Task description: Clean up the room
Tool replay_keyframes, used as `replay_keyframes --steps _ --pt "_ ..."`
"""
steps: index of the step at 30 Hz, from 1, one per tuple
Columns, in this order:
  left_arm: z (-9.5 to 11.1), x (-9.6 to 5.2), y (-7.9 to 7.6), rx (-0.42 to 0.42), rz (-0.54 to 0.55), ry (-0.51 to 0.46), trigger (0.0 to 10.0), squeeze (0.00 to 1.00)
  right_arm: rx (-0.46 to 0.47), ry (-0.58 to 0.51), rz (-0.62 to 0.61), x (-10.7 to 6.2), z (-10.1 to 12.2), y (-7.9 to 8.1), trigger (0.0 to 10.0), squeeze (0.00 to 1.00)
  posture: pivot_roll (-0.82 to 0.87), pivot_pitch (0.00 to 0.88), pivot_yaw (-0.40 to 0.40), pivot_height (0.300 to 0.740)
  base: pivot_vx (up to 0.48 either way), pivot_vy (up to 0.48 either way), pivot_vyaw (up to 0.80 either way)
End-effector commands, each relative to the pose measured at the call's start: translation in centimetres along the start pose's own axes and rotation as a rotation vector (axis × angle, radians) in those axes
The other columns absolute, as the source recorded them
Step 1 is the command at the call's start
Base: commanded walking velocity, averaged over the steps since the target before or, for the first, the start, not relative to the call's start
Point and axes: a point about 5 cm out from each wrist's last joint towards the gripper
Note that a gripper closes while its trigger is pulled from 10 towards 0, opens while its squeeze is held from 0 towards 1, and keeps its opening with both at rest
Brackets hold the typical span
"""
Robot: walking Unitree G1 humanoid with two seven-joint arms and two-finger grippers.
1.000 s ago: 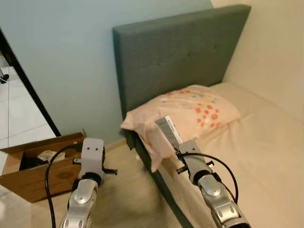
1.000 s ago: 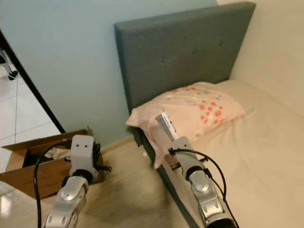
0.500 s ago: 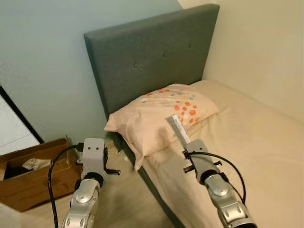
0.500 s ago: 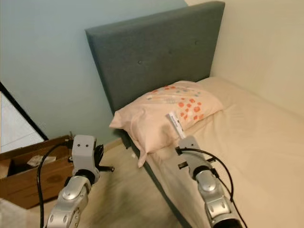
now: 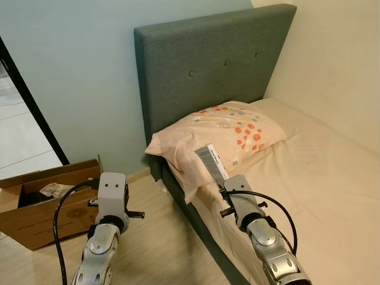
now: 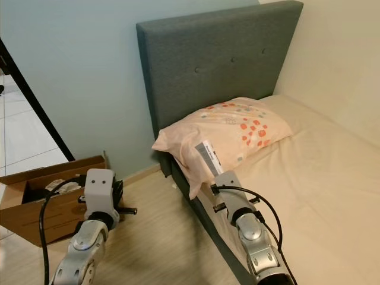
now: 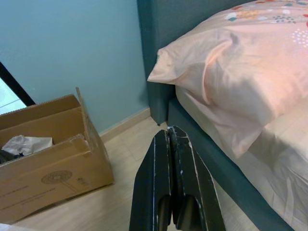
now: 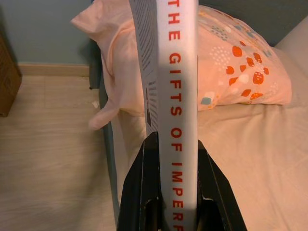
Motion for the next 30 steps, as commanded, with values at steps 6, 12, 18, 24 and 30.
replay_keyframes --steps 6,12,18,24,30 --pt "-0.31 -0.14 -0.13 0.003 -0.005 0.004 10.0 0.0 0.0 -0.029 -0.01 0.02 0.52 -0.25 10.0 0.0 -0.07 0.113 -0.019 0.727 0.321 0.0 0.0" --pt "-0.21 -0.09 -0.04 0.001 0.003 0.001 10.0 0.0 -0.016 -0.035 -0.002 0.01 0.61 -0.2 10.0 0.0 -0.07 0.113 -0.018 0.727 0.371 0.0 0.0" --pt "-0.18 -0.12 -0.01 0.0 0.003 0.0 10.0 0.0 -0.038 -0.037 0.016 -0.02 0.66 0.08 10.0 0.0 -0.07 0.114 -0.017 0.727 0.372 0.0 0.27" --pt "-0.16 -0.14 0.02 0.001 0.003 -0.001 10.0 0.0 0.001 -0.039 -0.001 -0.06 0.65 -0.04 10.0 0.0 -0.07 0.115 -0.017 0.727 0.368 0.0 0.27" --pt "-0.18 -0.16 0.0 0.003 -0.001 0.001 10.0 0.0 -0.012 -0.034 -0.001 -0.09 0.49 -0.07 10.0 0.0 -0.07 0.113 -0.015 0.727 0.347 0.0 0.0"
Point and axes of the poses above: a point about 5 cm out from each wrist's last joint towards the gripper, its own x axis pointing out of the wrist towards the gripper, its own z axis along the axis of the wrist's last joint, y = z × x, and after that the axes turned 4 degrees about -x, right-handed
